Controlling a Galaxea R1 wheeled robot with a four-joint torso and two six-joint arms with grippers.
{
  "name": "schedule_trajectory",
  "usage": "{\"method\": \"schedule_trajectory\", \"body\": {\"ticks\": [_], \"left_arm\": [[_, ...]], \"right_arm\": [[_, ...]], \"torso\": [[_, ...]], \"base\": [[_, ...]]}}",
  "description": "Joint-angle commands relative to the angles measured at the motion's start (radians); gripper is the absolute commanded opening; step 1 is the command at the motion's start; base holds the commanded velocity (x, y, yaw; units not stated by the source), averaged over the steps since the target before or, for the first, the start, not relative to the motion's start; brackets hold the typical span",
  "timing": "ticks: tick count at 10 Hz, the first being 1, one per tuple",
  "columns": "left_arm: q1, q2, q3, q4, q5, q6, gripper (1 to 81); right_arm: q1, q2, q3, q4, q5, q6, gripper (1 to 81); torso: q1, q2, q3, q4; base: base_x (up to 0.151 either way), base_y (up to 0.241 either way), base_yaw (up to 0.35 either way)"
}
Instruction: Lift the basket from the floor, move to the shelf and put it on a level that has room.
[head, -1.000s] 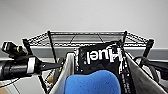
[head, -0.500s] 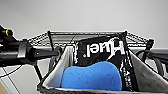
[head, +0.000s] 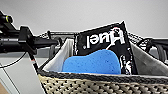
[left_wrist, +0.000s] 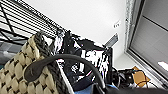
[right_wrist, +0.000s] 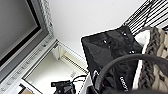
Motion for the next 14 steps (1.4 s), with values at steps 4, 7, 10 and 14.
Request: {"method": "schedule_trajectory", "body": {"ticks": [4, 7, 10, 14], "left_arm": [[-0.203, 0.102, -0.173, -0.063, 0.027, 0.001, 1.0], [-0.272, 0.18, -0.246, -0.106, 0.031, -0.001, 1.0], [-0.281, 0.231, -0.324, -0.111, 0.058, 0.001, 1.0], [-0.309, 0.308, -0.459, -0.105, 0.103, 0.001, 1.0]], "right_arm": [[0.208, 0.119, -0.152, 0.016, -0.017, 0.079, 1.0], [0.315, 0.169, -0.235, 0.015, -0.075, 0.14, 1.0], [0.349, 0.217, -0.321, 0.015, -0.119, 0.159, 1.0], [0.355, 0.328, -0.441, 0.002, -0.131, 0.16, 1.0]], "torso": [[0.0, 0.0, 0.0, 0.0], [0.0, 0.0, 0.0, 0.0], [0.0, 0.0, 0.0, 0.0], [0.0, 0.0, 0.0, 0.0]], "base": [[0.0, 0.0, 0.0], [0.0, 0.0, 0.0], [0.0, 0.0, 0.0], [0.0, 0.0, 0.0]]}}
